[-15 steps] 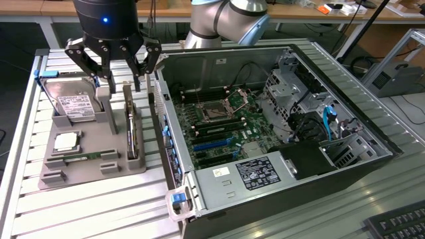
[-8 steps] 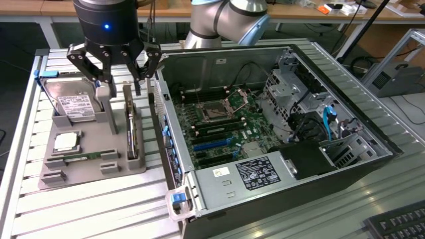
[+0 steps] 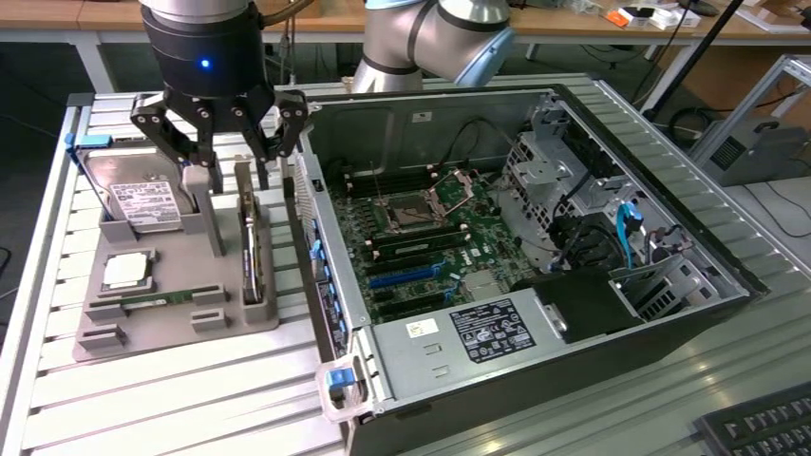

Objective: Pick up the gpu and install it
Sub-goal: 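Pick up the gpu and move the gpu toward the slot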

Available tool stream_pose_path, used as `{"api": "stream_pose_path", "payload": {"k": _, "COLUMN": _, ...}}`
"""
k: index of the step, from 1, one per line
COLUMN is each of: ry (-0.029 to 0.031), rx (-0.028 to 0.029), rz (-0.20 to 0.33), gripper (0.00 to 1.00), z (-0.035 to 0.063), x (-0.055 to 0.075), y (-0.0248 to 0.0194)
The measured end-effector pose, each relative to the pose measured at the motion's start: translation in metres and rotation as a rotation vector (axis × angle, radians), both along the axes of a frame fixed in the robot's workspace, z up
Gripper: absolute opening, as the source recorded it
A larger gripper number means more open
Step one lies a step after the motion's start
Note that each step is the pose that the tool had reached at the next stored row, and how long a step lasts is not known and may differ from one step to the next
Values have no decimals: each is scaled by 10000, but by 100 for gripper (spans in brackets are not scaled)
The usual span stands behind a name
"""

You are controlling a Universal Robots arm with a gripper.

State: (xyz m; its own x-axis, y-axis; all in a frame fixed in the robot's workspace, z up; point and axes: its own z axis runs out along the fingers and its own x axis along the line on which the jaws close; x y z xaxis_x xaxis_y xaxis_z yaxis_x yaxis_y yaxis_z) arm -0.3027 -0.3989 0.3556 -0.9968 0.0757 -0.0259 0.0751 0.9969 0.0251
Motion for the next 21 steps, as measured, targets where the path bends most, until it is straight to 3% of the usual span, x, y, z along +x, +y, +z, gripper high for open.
{"api": "stream_pose_path", "payload": {"k": 21, "ry": 0, "rx": -38, "rz": 0, "gripper": 48, "z": -66, "x": -4, "y": 0}}
